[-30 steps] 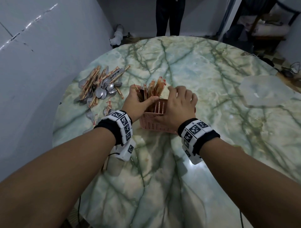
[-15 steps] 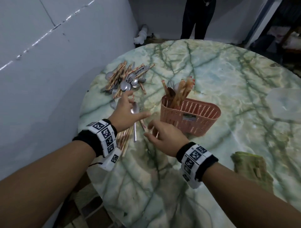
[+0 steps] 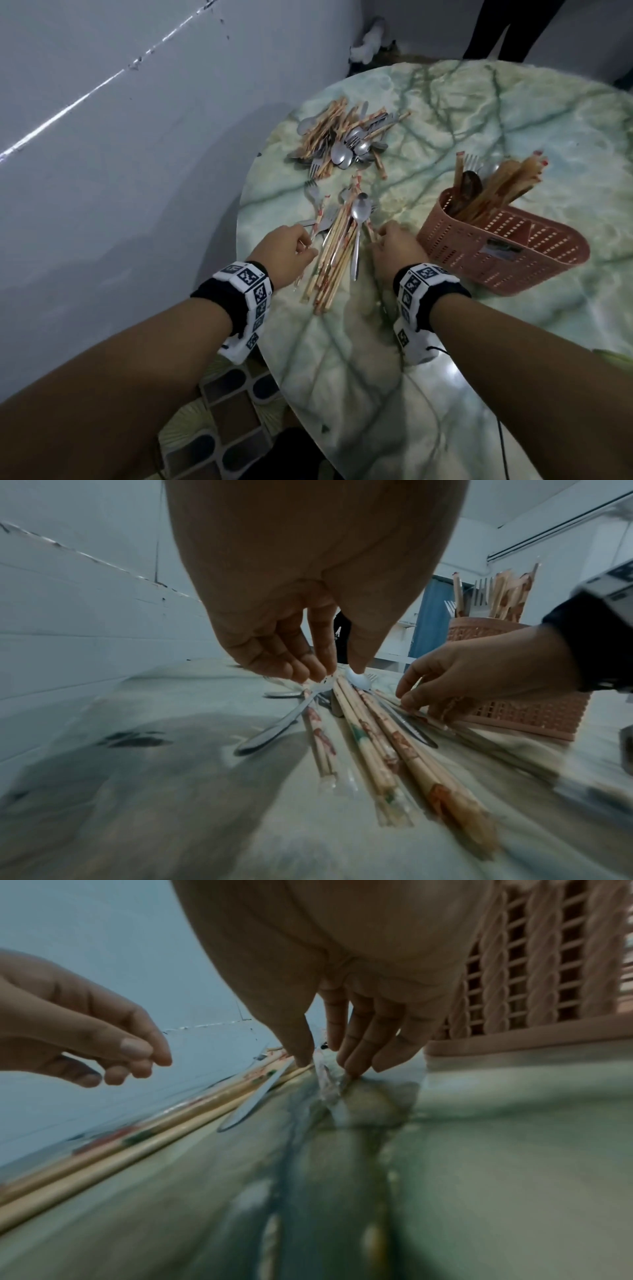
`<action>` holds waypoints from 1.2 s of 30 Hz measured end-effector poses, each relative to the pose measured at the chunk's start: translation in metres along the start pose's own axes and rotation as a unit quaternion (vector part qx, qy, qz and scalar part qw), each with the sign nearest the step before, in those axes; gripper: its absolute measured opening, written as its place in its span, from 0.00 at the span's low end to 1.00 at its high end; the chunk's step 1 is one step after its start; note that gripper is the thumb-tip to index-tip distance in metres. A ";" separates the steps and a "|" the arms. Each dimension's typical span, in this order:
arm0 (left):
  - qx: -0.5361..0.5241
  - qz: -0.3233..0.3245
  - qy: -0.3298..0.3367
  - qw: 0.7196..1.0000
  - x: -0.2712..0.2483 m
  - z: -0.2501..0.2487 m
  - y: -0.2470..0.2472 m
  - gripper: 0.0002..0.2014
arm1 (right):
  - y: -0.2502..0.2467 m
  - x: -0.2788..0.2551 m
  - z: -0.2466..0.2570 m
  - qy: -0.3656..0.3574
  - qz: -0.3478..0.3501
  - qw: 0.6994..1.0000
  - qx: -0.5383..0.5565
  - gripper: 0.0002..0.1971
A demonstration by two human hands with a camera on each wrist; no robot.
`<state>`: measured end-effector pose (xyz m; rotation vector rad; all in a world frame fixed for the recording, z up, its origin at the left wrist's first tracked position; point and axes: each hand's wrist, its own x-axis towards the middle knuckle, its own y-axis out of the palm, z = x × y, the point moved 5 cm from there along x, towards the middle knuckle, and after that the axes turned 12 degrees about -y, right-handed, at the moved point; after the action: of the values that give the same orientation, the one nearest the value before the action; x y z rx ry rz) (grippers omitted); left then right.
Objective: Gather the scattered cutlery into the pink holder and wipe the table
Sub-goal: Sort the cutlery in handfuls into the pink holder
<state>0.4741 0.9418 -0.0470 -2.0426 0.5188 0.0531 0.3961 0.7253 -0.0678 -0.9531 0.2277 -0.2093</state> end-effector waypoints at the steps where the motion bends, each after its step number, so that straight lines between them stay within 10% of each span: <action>1: 0.002 -0.001 0.008 1.000 0.003 -0.003 0.001 0.11 | 0.000 0.004 -0.002 0.012 0.001 1.000 -0.003 0.11; 14: 0.119 0.069 -0.009 0.990 0.050 -0.005 0.016 0.16 | 0.007 -0.004 -0.003 0.148 -0.009 0.987 0.060 0.18; 27: -0.038 0.085 -0.006 0.996 0.046 0.010 0.004 0.04 | 0.029 0.016 0.016 0.114 0.007 0.993 0.021 0.11; 36: -0.012 0.091 -0.048 0.995 0.057 0.006 0.023 0.11 | 0.021 -0.007 0.033 0.127 -0.137 0.967 0.175 0.11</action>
<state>0.5177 0.9176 -0.0829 -1.9996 0.6441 0.2655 0.4004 0.7647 -0.0659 -0.6012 0.2830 -0.6082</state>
